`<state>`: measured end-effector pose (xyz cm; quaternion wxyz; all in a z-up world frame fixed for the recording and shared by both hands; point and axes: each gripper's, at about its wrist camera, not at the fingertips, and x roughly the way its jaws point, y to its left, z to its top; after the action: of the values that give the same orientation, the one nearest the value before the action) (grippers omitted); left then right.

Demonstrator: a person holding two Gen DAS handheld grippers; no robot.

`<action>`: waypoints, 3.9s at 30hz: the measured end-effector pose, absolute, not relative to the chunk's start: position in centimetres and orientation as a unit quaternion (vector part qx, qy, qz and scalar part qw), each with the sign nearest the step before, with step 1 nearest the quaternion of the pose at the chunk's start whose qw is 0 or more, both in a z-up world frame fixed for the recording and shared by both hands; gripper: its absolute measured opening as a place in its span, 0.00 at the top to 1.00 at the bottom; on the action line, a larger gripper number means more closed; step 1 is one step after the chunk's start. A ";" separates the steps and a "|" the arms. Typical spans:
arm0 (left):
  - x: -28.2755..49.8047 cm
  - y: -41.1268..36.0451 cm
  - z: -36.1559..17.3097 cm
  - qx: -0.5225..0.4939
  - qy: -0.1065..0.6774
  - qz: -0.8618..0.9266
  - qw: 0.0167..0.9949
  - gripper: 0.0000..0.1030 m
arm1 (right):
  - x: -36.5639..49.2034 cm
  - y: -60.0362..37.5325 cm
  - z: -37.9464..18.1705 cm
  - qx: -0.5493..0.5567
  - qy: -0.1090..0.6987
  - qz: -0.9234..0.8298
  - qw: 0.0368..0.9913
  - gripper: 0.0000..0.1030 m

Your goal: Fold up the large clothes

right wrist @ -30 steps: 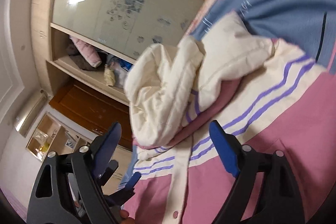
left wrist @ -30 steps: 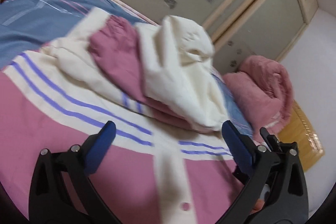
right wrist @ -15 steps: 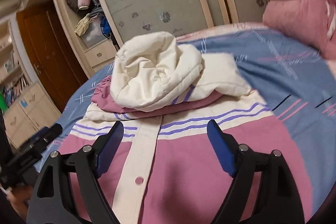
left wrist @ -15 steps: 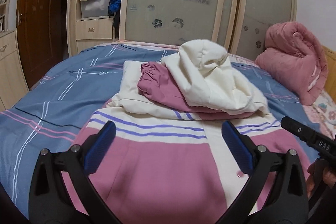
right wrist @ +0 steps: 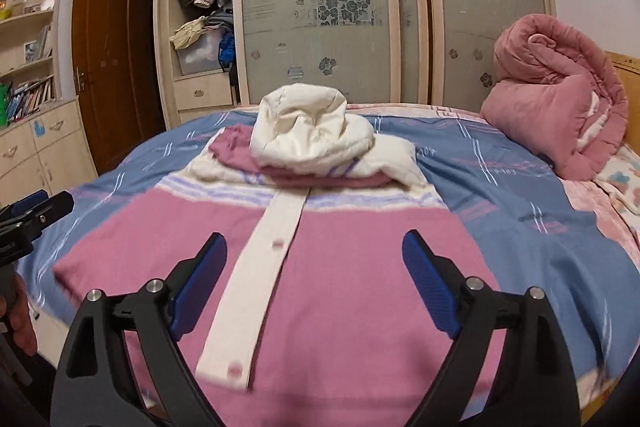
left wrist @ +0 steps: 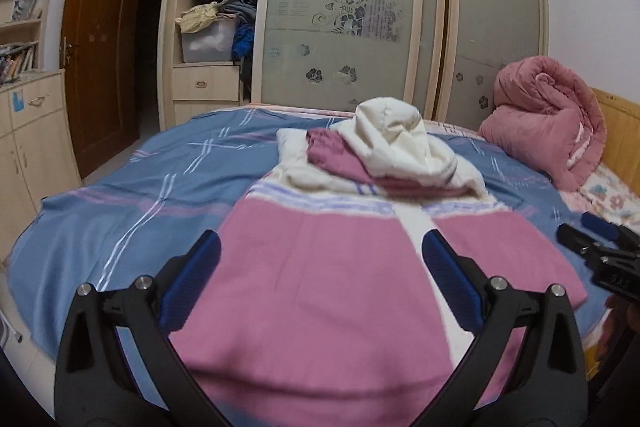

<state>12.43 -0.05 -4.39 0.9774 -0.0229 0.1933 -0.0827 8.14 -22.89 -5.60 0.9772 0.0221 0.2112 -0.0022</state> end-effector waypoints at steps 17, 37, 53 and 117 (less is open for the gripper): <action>5.9 0.7 -8.1 0.024 0.191 -0.064 0.979 0.02 | 0.2 -23.0 -9.0 0.019 0.192 -0.045 0.980 0.12; 5.6 0.6 -7.9 0.025 0.182 -0.068 0.981 0.02 | -0.5 -22.8 -9.0 0.014 0.189 -0.045 0.981 0.12; 5.6 1.2 -10.7 0.153 0.228 -0.100 0.956 0.02 | -2.2 -22.1 -14.3 -0.272 0.198 -0.065 0.939 0.05; 10.8 -6.9 -18.6 0.510 0.066 -0.073 0.854 0.02 | 6.0 -18.5 -21.3 -0.462 0.145 -0.130 0.865 0.02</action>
<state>10.79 -6.89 -18.62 0.8545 0.5101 0.0660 -0.0727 6.03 -18.52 -21.29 0.8651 -0.4621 0.1452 -0.1302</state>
